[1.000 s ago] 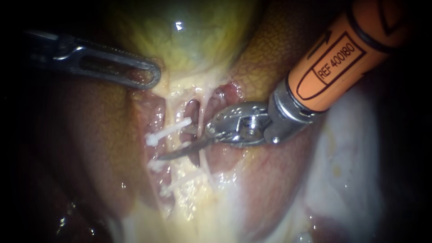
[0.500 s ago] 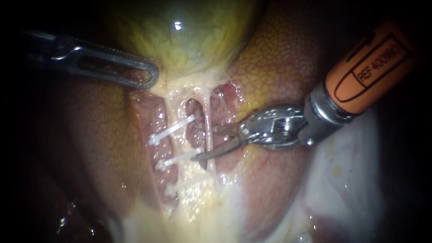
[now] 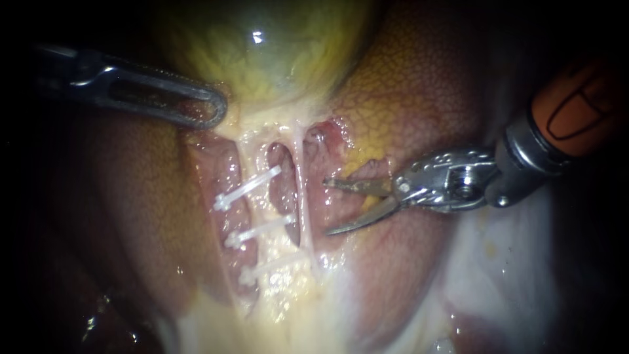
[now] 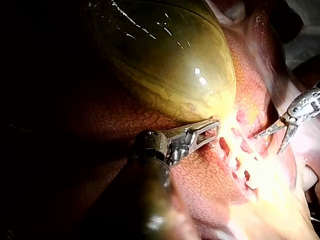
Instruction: Go to the cutting position left tube
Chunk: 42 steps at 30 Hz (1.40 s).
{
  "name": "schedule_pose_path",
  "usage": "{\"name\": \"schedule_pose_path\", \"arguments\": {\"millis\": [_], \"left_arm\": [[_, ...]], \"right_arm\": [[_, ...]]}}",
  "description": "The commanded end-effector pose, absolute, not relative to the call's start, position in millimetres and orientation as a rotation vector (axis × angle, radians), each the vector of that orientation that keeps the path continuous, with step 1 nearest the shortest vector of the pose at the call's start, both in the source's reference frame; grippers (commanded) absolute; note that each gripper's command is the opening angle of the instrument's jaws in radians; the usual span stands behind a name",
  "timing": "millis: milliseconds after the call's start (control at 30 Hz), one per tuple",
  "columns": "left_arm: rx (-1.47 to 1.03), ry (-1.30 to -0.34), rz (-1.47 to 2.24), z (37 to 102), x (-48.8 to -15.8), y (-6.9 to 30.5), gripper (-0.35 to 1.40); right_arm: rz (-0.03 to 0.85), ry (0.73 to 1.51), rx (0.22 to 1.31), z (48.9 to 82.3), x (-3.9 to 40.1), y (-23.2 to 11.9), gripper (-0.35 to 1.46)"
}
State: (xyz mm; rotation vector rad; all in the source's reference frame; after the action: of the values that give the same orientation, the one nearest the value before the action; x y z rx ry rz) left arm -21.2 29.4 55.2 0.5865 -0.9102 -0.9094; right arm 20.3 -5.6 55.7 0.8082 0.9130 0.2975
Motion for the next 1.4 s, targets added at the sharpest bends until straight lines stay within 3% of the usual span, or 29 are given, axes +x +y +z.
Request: {"name": "schedule_pose_path", "arguments": {"millis": [33,233,800,1400], "left_arm": [[0.587,-0.910,-0.910,55.2,-21.3,29.4,-0.35],[0.586,-0.910,-0.910,55.2,-21.2,29.4,-0.35],[0.586,-0.910,-0.910,55.2,-21.3,29.4,-0.35],[0.585,-0.910,-0.910,55.3,-21.3,29.4,-0.35]], "right_arm": [[0.286,0.938,0.813,55.8,20.7,-5.7,1.24],[0.274,0.981,0.853,56.4,22.0,-5.3,1.22],[0.286,0.974,0.838,62.0,23.7,-4.8,1.24],[0.281,1.120,1.109,63.0,26.0,-3.1,1.24]]}}
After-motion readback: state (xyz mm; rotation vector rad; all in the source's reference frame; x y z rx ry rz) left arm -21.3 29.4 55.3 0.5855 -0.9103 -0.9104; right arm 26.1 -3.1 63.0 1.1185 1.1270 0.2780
